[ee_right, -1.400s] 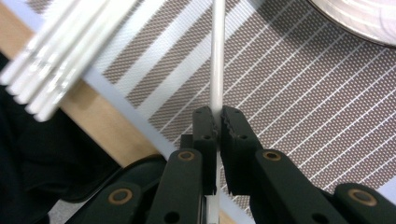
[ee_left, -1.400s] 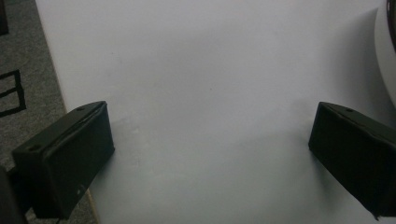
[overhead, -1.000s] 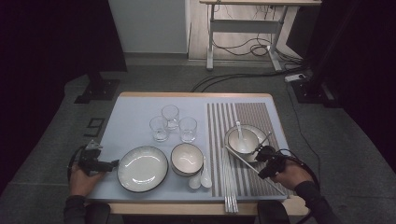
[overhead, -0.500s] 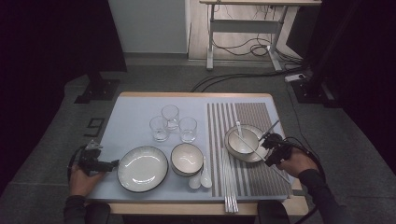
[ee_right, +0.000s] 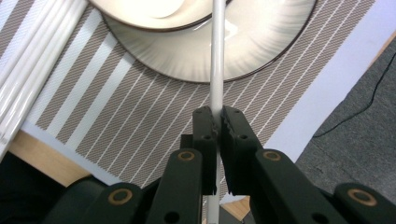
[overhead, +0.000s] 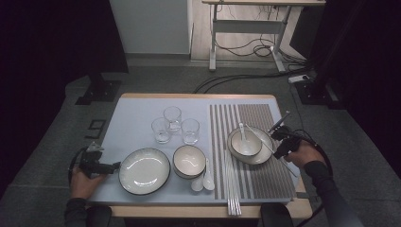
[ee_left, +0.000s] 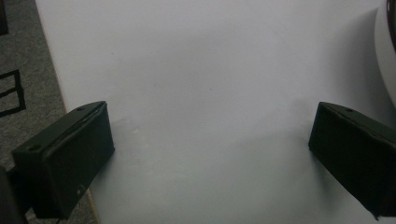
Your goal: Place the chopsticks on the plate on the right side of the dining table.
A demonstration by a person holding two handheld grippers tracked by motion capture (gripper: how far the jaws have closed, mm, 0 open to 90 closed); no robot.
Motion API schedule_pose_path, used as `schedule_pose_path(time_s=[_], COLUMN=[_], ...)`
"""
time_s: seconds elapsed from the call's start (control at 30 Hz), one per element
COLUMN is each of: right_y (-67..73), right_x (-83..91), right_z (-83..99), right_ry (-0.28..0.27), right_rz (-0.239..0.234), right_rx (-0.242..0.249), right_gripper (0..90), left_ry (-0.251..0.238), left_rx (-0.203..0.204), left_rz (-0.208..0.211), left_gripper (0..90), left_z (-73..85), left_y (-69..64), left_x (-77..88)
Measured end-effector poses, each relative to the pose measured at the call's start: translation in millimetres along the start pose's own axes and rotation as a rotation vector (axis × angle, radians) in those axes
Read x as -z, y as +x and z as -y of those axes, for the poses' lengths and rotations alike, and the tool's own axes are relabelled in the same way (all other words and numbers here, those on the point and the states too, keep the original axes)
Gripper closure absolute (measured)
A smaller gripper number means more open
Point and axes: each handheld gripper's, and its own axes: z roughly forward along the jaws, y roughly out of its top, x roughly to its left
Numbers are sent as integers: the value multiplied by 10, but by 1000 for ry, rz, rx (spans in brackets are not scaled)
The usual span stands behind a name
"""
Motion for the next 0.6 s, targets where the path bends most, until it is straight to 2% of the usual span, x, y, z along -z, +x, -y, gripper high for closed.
schedule_pose_path(time_s=[0.4,0.6], right_y=[-247,-290], right_x=[-145,-252], right_z=[-169,-258], right_ry=[26,40], right_rz=[15,14], right_rx=[-49,-55], right_gripper=[847,847], left_ry=[0,0], left_rx=[0,1], left_rz=[0,0], left_gripper=[0,0], left_z=[0,0], left_y=[0,0], left_x=[0,0])
